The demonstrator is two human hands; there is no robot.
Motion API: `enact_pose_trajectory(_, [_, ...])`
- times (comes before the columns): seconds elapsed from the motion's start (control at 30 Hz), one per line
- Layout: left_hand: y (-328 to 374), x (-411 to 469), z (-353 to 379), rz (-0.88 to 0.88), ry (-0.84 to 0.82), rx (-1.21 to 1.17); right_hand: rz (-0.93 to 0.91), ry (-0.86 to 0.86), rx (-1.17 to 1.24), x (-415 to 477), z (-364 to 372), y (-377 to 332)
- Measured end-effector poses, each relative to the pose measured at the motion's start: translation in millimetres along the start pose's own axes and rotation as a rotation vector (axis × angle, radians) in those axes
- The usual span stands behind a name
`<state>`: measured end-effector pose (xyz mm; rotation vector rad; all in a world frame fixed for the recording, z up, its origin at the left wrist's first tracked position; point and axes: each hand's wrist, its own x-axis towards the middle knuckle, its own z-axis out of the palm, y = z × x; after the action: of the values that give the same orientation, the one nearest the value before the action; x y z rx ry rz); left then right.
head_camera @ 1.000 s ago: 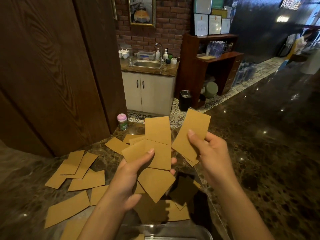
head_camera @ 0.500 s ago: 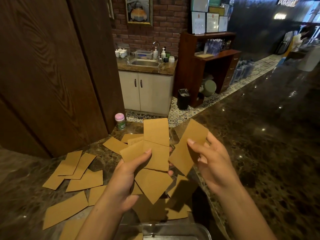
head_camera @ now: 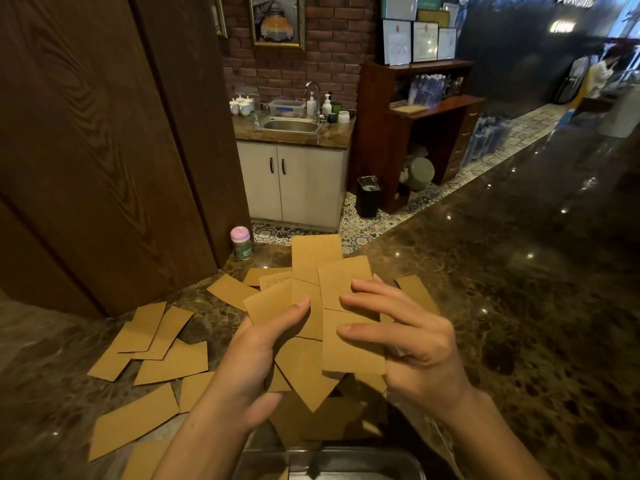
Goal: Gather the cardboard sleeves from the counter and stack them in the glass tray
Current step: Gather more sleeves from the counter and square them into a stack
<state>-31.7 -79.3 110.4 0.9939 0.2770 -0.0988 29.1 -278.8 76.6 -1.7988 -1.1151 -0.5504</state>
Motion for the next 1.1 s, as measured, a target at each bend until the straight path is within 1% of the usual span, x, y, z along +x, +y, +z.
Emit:
enact_pose_trajectory(0.07, [-2, -1, 1, 0.024, -0.005, 0.027, -0.044, -0.033, -0.065, -2, 2, 2])
enact_pose_trajectory(0.13, [-4, -2, 2, 0.071, -0.034, 0.042, -0.078, -0.11, -0.121, -3, 4, 1])
enact_pose_trajectory(0.2, [-6, 0, 1, 0.13, -0.054, 0.076, -0.065, -0.157, -0.136, -4, 6, -2])
enact_pose_trajectory(0.23, [-7, 0, 0, 0.15, -0.054, 0.088, -0.029, -0.138, -0.12, -5, 7, -3])
enact_pose_trajectory(0.27, [-8, 1, -2, 0.161, -0.051, 0.09, 0.049, -0.074, -0.079, -6, 9, -6])
enact_pose_trajectory(0.3, [-9, 3, -3, 0.166, -0.056, 0.092, 0.171, 0.03, -0.002, -6, 10, -10])
enact_pose_trajectory(0.33, [-9, 3, -3, 0.167, -0.062, 0.1, 0.341, 0.14, 0.14, -3, 11, -17])
enact_pose_trajectory(0.37, [-10, 4, -3, 0.17, -0.062, 0.115, 0.528, 0.209, 0.318, 0, 12, -24])
enact_pose_trajectory(0.4, [-11, 4, -2, 0.174, -0.067, 0.138, 0.686, 0.196, 0.471, 4, 13, -29])
enact_pose_trajectory(0.43, [-13, 4, -2, 0.178, -0.078, 0.16, 0.791, 0.141, 0.579, 7, 14, -29])
enact_pose_trajectory(0.47, [-14, 4, -2, 0.173, -0.091, 0.179, 0.832, 0.077, 0.643, 7, 16, -27])
enact_pose_trajectory(0.5, [-15, 4, -3, 0.153, -0.106, 0.183, 0.852, 0.048, 0.695, 9, 17, -26])
enact_pose_trajectory(0.53, [-15, 3, -5, 0.115, -0.118, 0.167, 0.878, 0.068, 0.738, 9, 19, -26])
enact_pose_trajectory(0.63, [-12, -1, -13, 0.03, -0.169, 0.139, 0.954, 0.187, 0.824, 14, 19, -24])
enact_pose_trajectory(0.73, [-9, -3, -13, 0.051, -0.208, 0.203, 0.961, 0.291, 0.896, 20, 17, -21])
enact_pose_trajectory(0.83, [-9, 0, -10, 0.096, -0.166, 0.218, 0.94, 0.421, 0.871, 24, 13, -20])
enact_pose_trajectory(0.9, [-9, 2, -10, 0.121, -0.121, 0.212, 0.95, 0.454, 0.89, 27, 6, -21])
enact_pose_trajectory(0.93, [-10, 3, -11, 0.143, -0.095, 0.225, 0.951, 0.438, 0.917, 27, 3, -23])
enact_pose_trajectory(1.0, [-9, 6, -11, 0.188, -0.044, 0.25, 0.955, 0.352, 0.955, 26, -1, -27])
enact_pose_trajectory(1.1, [-10, 10, -7, 0.228, -0.001, 0.23, 1.0, 0.179, 0.898, 19, 7, -32])
